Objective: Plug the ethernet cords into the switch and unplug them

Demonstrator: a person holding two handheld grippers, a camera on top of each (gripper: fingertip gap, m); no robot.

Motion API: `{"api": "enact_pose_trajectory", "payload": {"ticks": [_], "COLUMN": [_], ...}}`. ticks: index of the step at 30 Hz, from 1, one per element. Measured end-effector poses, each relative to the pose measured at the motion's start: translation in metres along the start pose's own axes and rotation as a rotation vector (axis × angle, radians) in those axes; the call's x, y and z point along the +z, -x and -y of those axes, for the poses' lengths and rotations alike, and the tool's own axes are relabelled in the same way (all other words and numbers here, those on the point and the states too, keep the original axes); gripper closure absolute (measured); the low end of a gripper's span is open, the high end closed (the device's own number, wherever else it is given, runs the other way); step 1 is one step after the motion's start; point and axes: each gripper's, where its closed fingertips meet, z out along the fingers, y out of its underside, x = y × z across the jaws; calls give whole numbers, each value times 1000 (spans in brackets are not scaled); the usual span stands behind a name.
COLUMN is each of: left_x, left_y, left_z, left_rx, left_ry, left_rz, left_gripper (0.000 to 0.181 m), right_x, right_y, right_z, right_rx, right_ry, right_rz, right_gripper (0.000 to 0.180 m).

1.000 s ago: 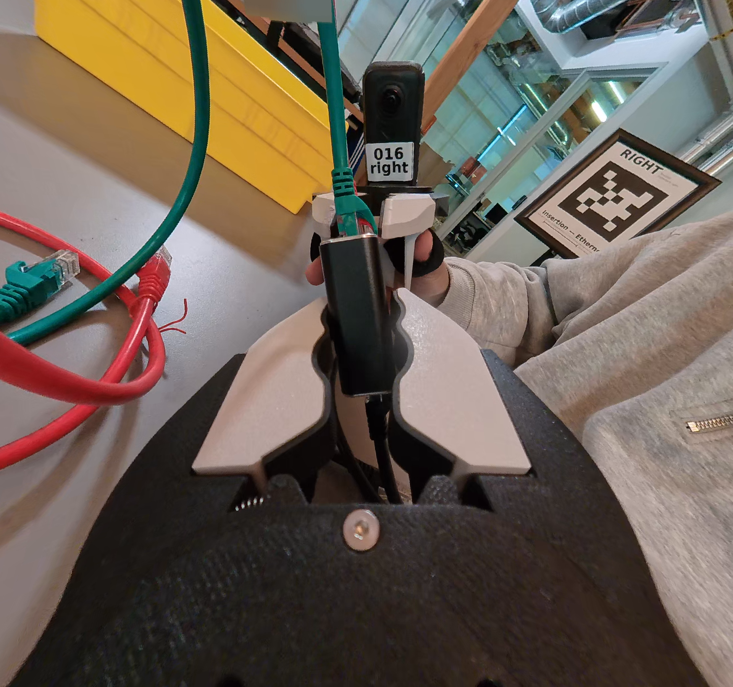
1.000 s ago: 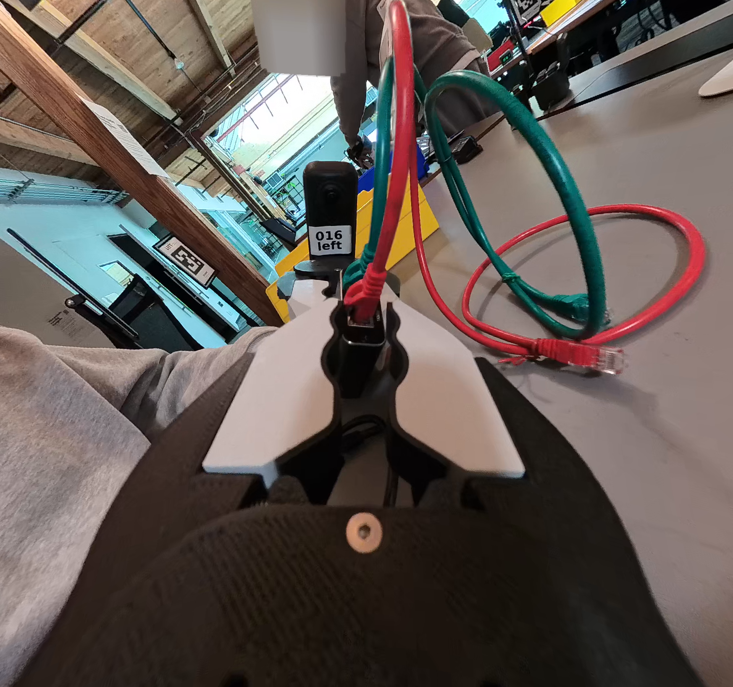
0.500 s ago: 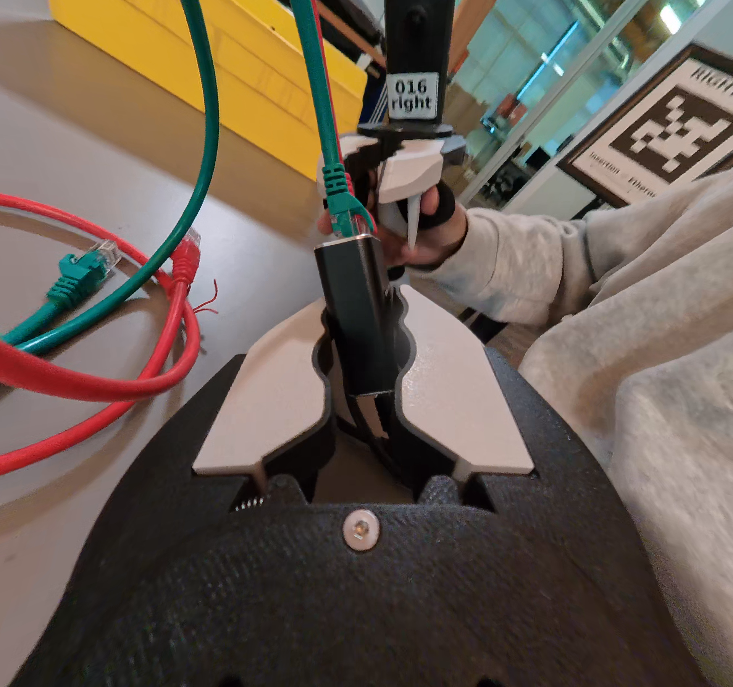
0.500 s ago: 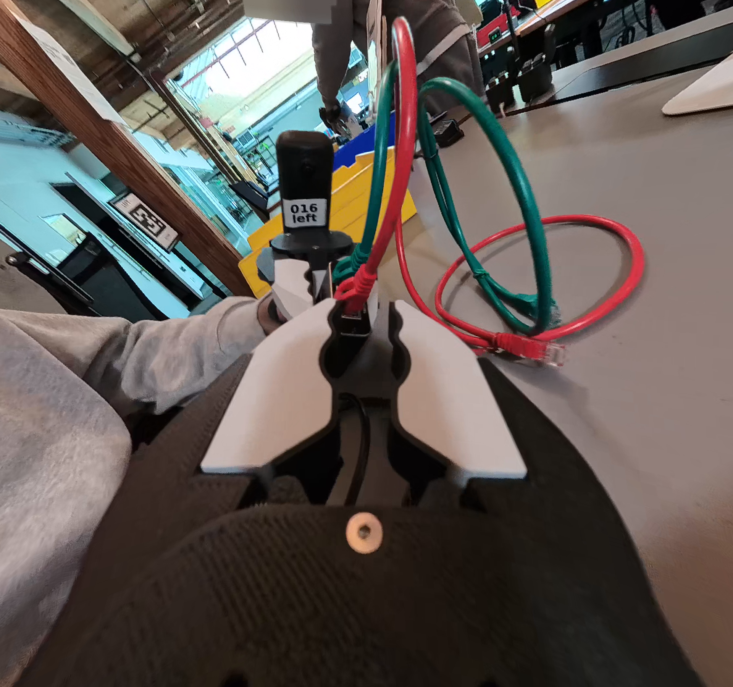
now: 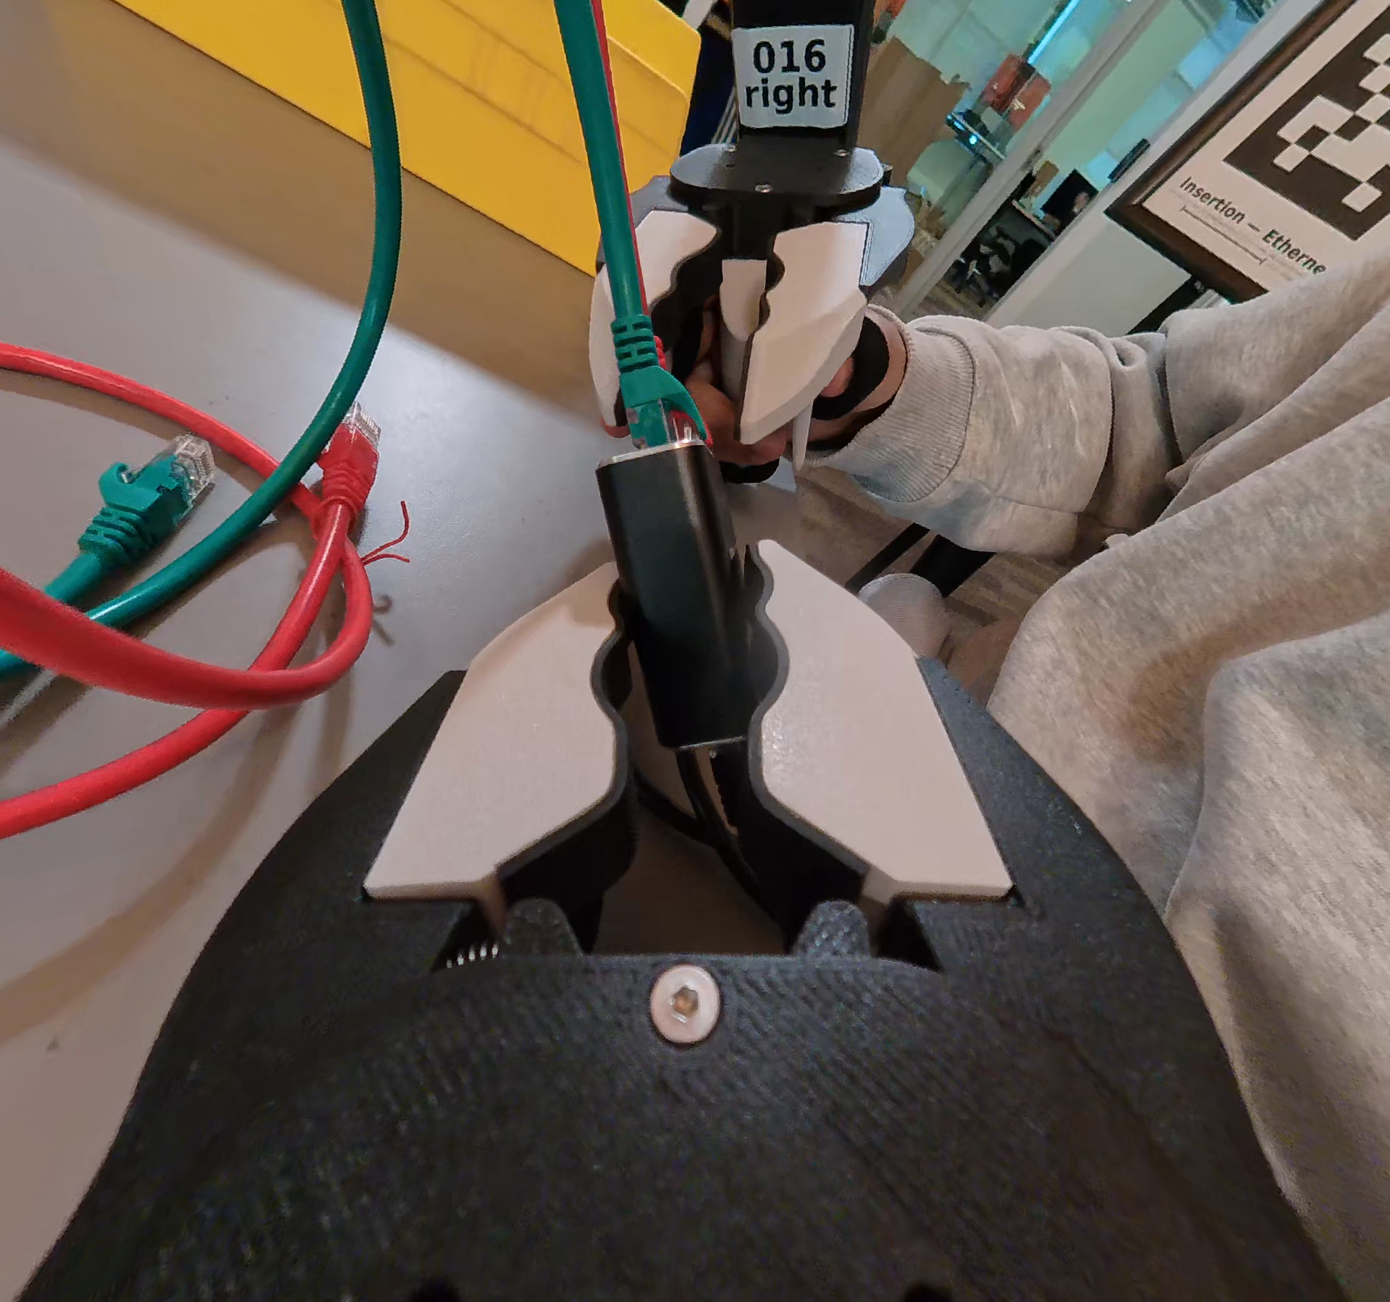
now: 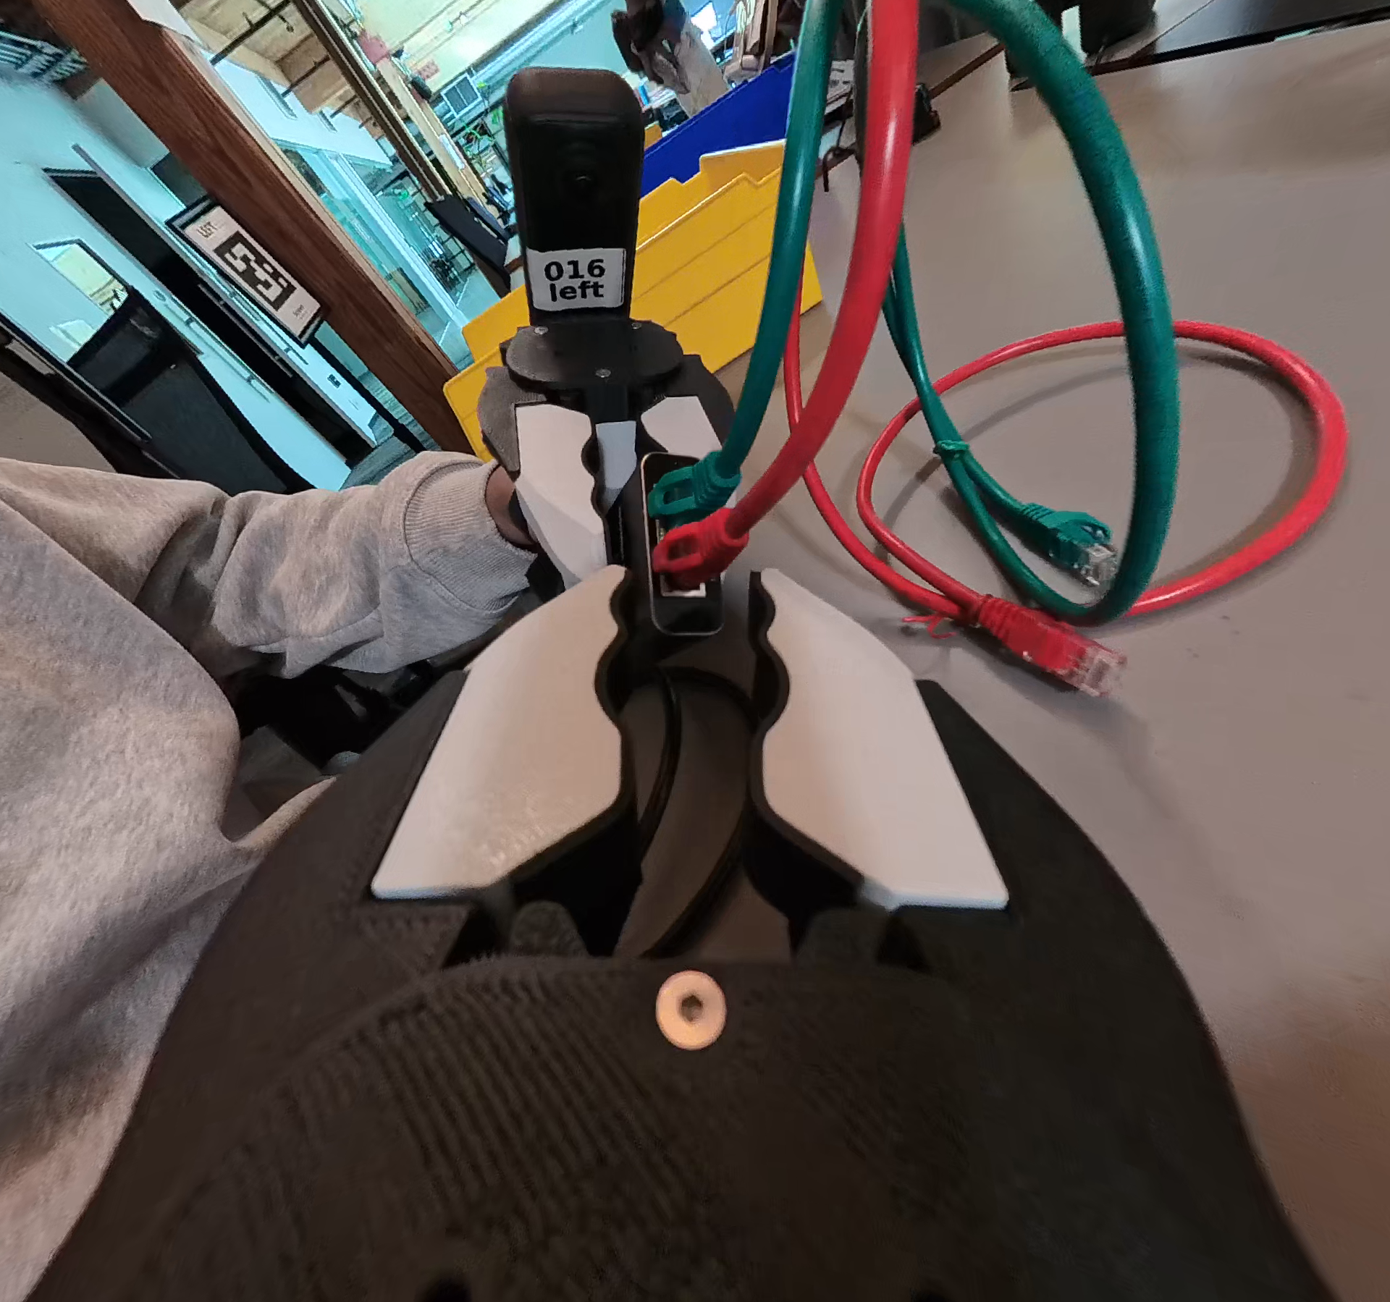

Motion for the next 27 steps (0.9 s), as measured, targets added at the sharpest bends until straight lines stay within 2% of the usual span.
{"api": "enact_pose_trajectory", "payload": {"ticks": [7, 27], "left_x": [3, 6], "left_y": [-1, 1], "left_z": [-4, -7], "left_rx": [18, 33], "left_ry": [32, 61], "left_rz": [10, 32], "left_gripper": [151, 151], "right_x": [-1, 0], "right_y": [-1, -3], "right_z": [-2, -8], "right_rx": [-31, -79], "right_ry": [28, 80], "right_rz": [-24, -56], "right_gripper": [158, 156]}}
